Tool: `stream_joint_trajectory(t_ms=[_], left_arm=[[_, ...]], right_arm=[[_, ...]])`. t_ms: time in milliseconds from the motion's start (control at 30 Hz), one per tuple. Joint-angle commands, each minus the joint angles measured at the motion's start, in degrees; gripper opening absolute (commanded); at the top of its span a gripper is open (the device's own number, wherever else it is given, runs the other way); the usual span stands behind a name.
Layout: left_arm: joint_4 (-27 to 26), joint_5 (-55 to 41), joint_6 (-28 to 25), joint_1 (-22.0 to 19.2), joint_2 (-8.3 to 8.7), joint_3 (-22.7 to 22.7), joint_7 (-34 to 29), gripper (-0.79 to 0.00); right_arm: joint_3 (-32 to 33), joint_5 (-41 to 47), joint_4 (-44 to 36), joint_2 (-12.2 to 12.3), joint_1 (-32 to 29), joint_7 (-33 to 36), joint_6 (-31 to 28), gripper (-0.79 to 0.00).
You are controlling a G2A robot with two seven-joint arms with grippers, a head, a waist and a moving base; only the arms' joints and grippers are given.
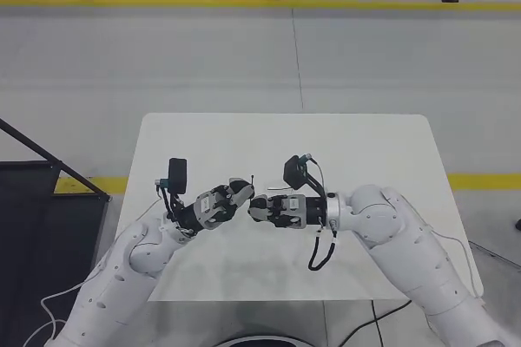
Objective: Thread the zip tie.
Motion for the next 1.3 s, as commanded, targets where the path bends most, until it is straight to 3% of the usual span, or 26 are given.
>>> stream_joint_trajectory(t_ms=[0, 233, 267, 367, 433, 633, 933, 1000, 1067, 1167, 1233, 1267], left_arm=[[0.05, -0.08, 0.00, -0.01, -0.07, -0.06, -0.16, -0.785], [0.52, -0.41, -0.05, -0.24, -0.31, -0.21, -0.59, -0.785], [0.59, -0.58, -0.04, -0.30, -0.35, -0.25, -0.60, -0.754], [0.85, -1.06, -0.15, -0.41, -0.43, -0.34, -0.94, -0.283], [0.93, -1.27, -0.22, -0.48, -0.48, -0.44, -1.22, -0.191], [1.24, -1.66, -0.52, -0.60, -0.61, -0.80, -1.64, -0.182], [3.33, -4.90, -1.81, -1.40, -0.77, -0.59, -4.34, -0.259], [4.59, -8.19, -3.19, -2.01, -0.65, -0.53, -6.47, -0.234], [6.05, -12.30, -5.07, -2.95, -0.37, -0.28, -10.17, -0.148], [7.68, -18.50, -6.76, -4.51, 0.12, -0.10, -15.61, -0.172], [8.45, -22.51, -7.63, -5.42, 0.43, 0.21, -18.90, -0.080], [8.47, -24.63, -7.68, -5.80, 0.56, 0.73, -20.79, -0.111]], right_arm=[[-0.03, 0.05, 0.12, -0.04, 0.08, 0.04, -0.07, -0.785], [-0.05, -0.17, 0.27, -0.14, 0.21, 0.13, -0.38, -0.785], [-0.04, -0.23, 0.29, -0.15, 0.21, 0.15, -0.40, -0.785], [-0.01, -0.27, 0.30, -0.17, 0.18, 0.23, -0.42, -0.785], [0.05, -0.32, 0.30, -0.17, 0.15, 0.23, -0.33, -0.785], [0.14, -0.40, 0.19, -0.17, 0.10, 0.64, -0.35, -0.785], [0.66, -2.15, -0.20, -0.06, -0.12, 0.40, -1.09, -0.785], [0.91, -3.78, -0.68, 0.03, -0.39, 0.04, -1.44, -0.785], [1.24, -5.74, -1.25, 0.17, -0.76, -0.39, -1.73, -0.785], [1.64, -8.07, -2.08, 0.39, -1.37, -0.59, -2.67, -0.785], [1.92, -9.05, -2.44, 0.53, -1.70, -0.67, -3.16, -0.785], [2.03, -9.28, -2.56, 0.59, -1.86, -0.73, -3.33, -0.785]])
